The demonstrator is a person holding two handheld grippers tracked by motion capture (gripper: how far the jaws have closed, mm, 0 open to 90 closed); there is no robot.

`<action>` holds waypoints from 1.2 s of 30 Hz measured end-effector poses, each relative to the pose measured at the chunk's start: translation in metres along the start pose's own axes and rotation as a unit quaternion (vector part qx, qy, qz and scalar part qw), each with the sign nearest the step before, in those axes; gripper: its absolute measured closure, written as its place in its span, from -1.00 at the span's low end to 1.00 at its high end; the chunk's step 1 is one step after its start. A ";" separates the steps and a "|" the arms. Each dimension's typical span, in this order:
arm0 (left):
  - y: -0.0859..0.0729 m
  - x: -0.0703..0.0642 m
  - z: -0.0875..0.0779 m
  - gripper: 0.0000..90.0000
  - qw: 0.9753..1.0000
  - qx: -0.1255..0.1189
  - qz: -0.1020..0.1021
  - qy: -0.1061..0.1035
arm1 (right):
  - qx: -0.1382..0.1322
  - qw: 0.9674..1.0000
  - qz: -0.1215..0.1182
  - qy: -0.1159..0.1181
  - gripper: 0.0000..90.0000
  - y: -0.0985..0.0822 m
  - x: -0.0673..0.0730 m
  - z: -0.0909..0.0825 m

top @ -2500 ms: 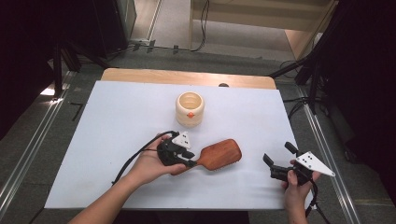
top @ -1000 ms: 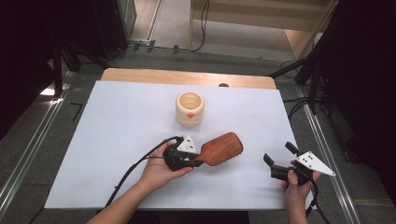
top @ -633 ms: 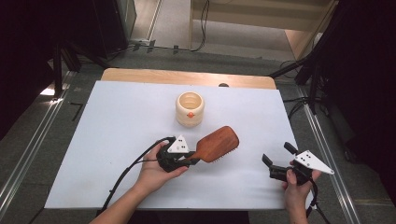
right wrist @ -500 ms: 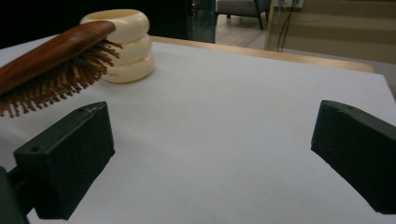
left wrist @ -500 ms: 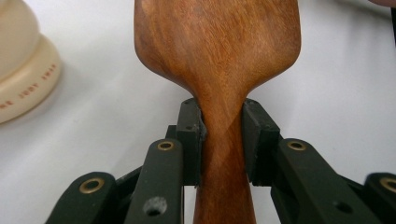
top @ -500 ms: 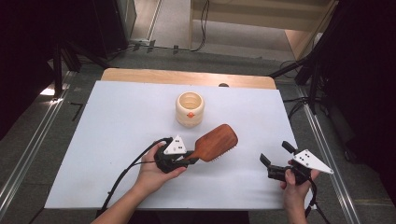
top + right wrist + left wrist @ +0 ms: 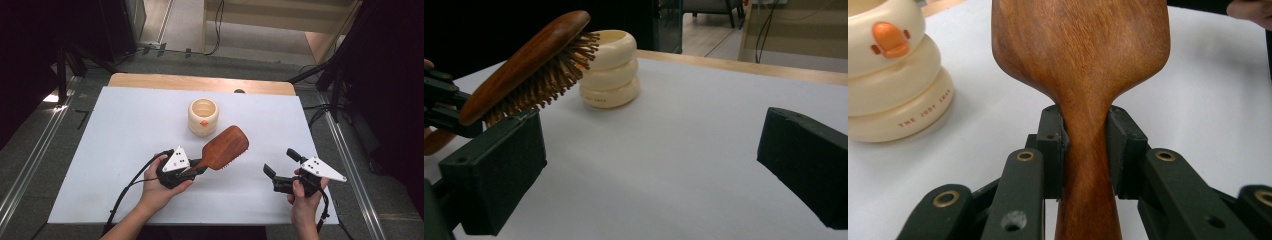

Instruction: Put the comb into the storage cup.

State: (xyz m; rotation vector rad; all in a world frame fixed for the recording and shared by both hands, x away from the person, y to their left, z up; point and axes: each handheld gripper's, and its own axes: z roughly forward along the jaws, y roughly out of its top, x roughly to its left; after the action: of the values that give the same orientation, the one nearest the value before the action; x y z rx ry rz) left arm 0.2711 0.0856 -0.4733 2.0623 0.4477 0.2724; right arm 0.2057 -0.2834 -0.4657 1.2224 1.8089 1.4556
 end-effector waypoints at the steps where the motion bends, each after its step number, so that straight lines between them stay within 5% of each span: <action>1: -0.001 0.000 -0.001 0.61 1.000 -0.004 -0.001 0.001 | 0.002 1.000 0.001 0.004 -1.00 0.002 0.002 0.002; 13: -0.003 0.002 -0.019 0.61 0.999 -0.035 -0.004 0.021 | 0.014 0.999 0.005 0.041 -1.00 0.024 0.040 0.026; 28: -0.004 0.003 -0.035 0.61 0.997 -0.064 -0.011 0.036 | 0.023 0.995 0.047 0.088 -1.00 0.053 0.071 0.065; 36: -0.004 -0.001 -0.037 0.61 0.996 -0.079 -0.010 0.038 | 0.022 0.992 0.061 0.107 -1.00 0.055 0.086 0.084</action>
State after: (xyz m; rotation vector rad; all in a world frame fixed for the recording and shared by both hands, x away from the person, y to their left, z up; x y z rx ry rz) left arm 0.2559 0.1163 -0.4579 1.8972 0.4763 0.3638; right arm 0.2527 -0.1668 -0.4263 1.2585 1.9451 1.6790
